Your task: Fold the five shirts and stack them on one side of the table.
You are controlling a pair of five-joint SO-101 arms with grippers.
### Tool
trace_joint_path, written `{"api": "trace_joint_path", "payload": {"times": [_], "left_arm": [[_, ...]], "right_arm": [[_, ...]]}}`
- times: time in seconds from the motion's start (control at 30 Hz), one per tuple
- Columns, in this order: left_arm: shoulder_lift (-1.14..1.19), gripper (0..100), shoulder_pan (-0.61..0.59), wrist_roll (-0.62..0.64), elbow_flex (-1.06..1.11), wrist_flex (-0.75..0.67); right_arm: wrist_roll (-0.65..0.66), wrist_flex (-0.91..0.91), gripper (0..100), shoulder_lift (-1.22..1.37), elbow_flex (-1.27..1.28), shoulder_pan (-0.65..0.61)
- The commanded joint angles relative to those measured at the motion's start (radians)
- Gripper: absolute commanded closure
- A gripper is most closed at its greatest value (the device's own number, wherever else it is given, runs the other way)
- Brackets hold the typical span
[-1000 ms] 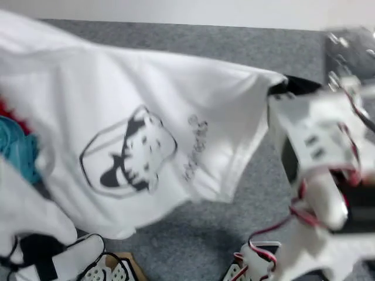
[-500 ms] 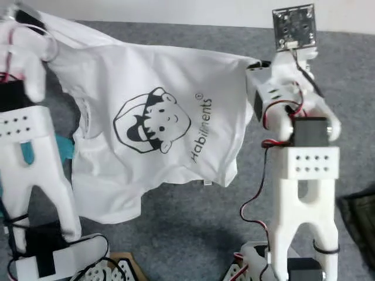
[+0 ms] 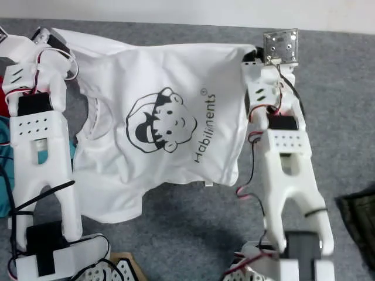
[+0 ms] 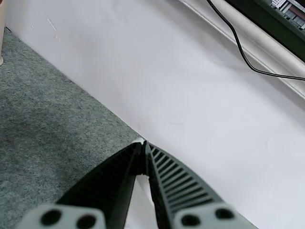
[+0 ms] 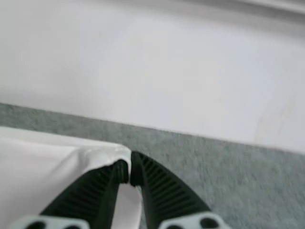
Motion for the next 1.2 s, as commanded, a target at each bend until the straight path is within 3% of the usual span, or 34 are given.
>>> {"api": "trace_joint_path", "payload": {"times": [0.0, 0.37, 0.5, 0.6, 0.73, 0.9, 1.17], "left_arm": [[-0.015, 99, -0.016, -0.005, -0.012, -0.025], [0.065, 99, -0.01, -0.025, -0.012, -0.025], [0.147, 99, 0.048, -0.204, -0.004, -0.003], [0.16, 99, 0.085, -0.226, -0.038, 0.16], [0.159, 99, 0.108, -0.226, -0.105, 0.396], [0.159, 99, 0.15, -0.23, -0.124, 0.586], [0.125, 99, 0.154, -0.324, -0.122, 0.864]], "right_arm": [[0.005, -0.045, 99.2, 0.094, -0.127, 0.035], [0.003, -0.035, 99.2, 0.536, -0.621, 0.035], [-0.213, 0.22, 99.2, 0.568, -0.789, 0.031], [-0.278, 0.455, 99.2, 0.573, -0.921, 0.004], [-0.133, 0.691, 99.2, 0.57, -0.954, -0.047], [-0.1, 0.923, 99.2, 0.575, -0.951, -0.065], [-0.092, 1.115, 99.2, 0.495, -0.865, -0.122]]}}
